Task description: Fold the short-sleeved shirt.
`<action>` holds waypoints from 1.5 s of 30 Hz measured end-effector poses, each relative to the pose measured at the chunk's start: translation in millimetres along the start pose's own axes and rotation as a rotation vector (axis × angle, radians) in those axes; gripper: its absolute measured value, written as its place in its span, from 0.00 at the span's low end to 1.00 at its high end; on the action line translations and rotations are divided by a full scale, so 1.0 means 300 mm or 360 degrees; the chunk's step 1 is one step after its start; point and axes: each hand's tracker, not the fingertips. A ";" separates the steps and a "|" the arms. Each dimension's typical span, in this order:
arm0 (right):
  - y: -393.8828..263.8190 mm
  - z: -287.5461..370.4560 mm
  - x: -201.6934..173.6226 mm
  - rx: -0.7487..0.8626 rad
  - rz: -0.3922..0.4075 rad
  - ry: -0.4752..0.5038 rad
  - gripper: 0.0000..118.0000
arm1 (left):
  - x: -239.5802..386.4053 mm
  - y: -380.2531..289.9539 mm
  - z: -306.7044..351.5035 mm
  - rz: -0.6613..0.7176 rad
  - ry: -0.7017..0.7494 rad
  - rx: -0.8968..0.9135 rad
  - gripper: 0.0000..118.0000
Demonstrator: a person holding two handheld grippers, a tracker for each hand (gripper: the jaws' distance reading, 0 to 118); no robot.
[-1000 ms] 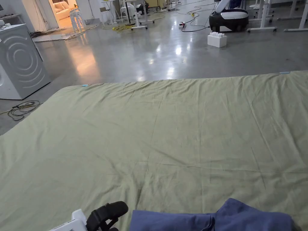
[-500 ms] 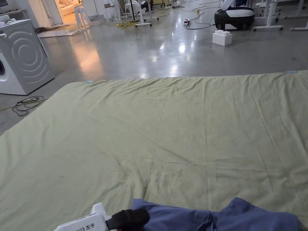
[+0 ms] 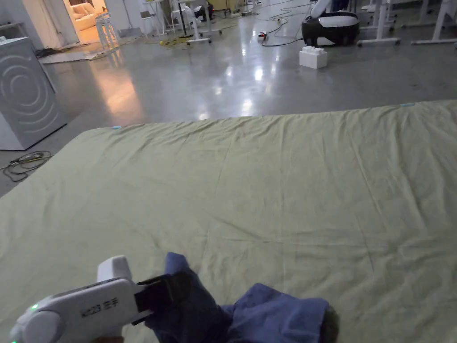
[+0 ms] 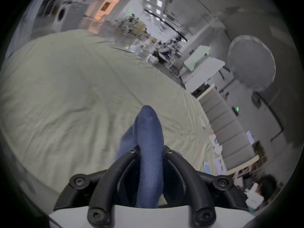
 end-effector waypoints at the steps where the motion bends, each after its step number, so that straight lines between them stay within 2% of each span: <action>1: -0.003 0.018 0.008 0.0000 -0.0005 -0.0013 0.00 | 0.076 -0.026 -0.065 -0.0081 0.0022 -0.0026 0.17; 3: -0.013 0.050 0.036 -0.0001 -0.0046 -0.0051 0.00 | 0.193 -0.072 -0.194 -0.0248 0.0046 -0.0153 0.17; 8: -0.038 0.148 0.126 0.0036 -0.0134 -0.0240 0.00 | 0.323 -0.231 -0.456 -0.0366 0.0137 -0.0431 0.18; 9: -0.042 0.163 0.147 0.0039 -0.0168 -0.0267 0.00 | 0.328 -0.258 -0.495 -0.0391 0.0157 -0.0495 0.25; 11: -0.054 0.186 0.183 0.0050 -0.0224 -0.0319 0.00 | 0.327 -0.287 -0.530 -0.0396 0.0154 -0.0495 0.47; 12: -0.059 0.193 0.198 0.0052 -0.0249 -0.0338 0.00 | 0.331 -0.289 -0.520 -0.0389 0.0114 -0.0512 0.60; 13: -0.061 0.198 0.211 0.0053 -0.0267 -0.0345 0.00 | 0.340 -0.277 -0.498 -0.0330 0.0010 -0.0485 0.66; 16: -0.067 0.201 0.223 0.0066 -0.0274 -0.0343 0.00 | 0.347 -0.186 -0.346 -0.0246 -0.0230 -0.0244 0.70; 17: -0.069 0.203 0.221 0.0103 -0.0235 -0.0339 0.00 | 0.335 -0.156 -0.308 -0.0235 -0.0272 -0.0176 0.70; 18: -0.065 0.204 0.219 0.0136 -0.0190 -0.0335 0.00 | 0.314 -0.126 -0.271 -0.0193 -0.0232 -0.0094 0.70; 19: -0.064 0.193 0.226 0.0114 -0.0210 -0.0324 0.00 | 0.293 -0.103 -0.245 -0.0150 -0.0216 -0.0013 0.70; 20: -0.060 0.188 0.228 0.0114 -0.0217 -0.0316 0.00 | 0.276 -0.093 -0.237 -0.0087 -0.0140 0.0012 0.69; 21: -0.057 0.182 0.226 0.0127 -0.0227 -0.0312 0.00 | 0.247 -0.091 -0.238 -0.0042 -0.0091 0.0014 0.64; 22: -0.052 0.177 0.224 0.0132 -0.0236 -0.0302 0.00 | 0.220 -0.097 -0.257 -0.0026 -0.0095 -0.0020 0.50; 24: -0.046 0.168 0.217 0.0137 -0.0238 -0.0286 0.00 | 0.198 -0.143 -0.328 0.0037 -0.0049 -0.0145 0.04; 25: -0.044 0.168 0.209 0.0140 -0.0233 -0.0284 0.00 | 0.179 -0.169 -0.364 0.0096 -0.0059 -0.0191 0.04; 28: -0.049 0.166 0.196 0.0119 -0.0221 -0.0281 0.00 | 0.184 -0.270 -0.477 0.0258 -0.0305 -0.0432 0.04; 33: -0.064 0.153 0.164 0.0007 -0.0156 -0.0282 0.00 | 0.198 -0.386 -0.600 0.0063 -0.0062 -0.0603 0.01; 34: -0.068 0.142 0.158 -0.0022 -0.0145 -0.0273 0.00 | 0.194 -0.388 -0.606 0.0123 -0.0125 -0.0533 0.01; 38: -0.063 0.050 0.112 -0.0117 -0.0112 -0.0214 0.00 | 0.210 -0.370 -0.597 0.0104 -0.0127 -0.0534 0.01; 39: -0.059 0.002 0.091 -0.0142 -0.0096 -0.0176 0.00 | 0.214 -0.362 -0.589 0.0089 -0.0131 -0.0534 0.01; 41: -0.031 -0.131 0.017 -0.0231 -0.0001 0.0020 0.00 | 0.211 -0.313 -0.536 0.0111 -0.0184 -0.0536 0.01; 42: -0.010 -0.215 -0.027 -0.0295 0.0047 0.0114 0.00 | 0.219 -0.293 -0.488 0.0248 -0.0364 -0.0516 0.01; 43: 0.013 -0.308 -0.064 -0.0305 0.0058 0.0156 0.00 | 0.227 -0.262 -0.420 0.0239 -0.0483 -0.0351 0.01; 44: 0.036 -0.381 -0.093 -0.0286 0.0047 0.0213 0.00 | 0.227 -0.231 -0.364 0.0177 -0.0495 -0.0276 0.01; 45: 0.068 -0.469 -0.117 -0.0263 -0.0015 0.0309 0.00 | 0.226 -0.200 -0.301 0.0104 -0.0467 -0.0222 0.01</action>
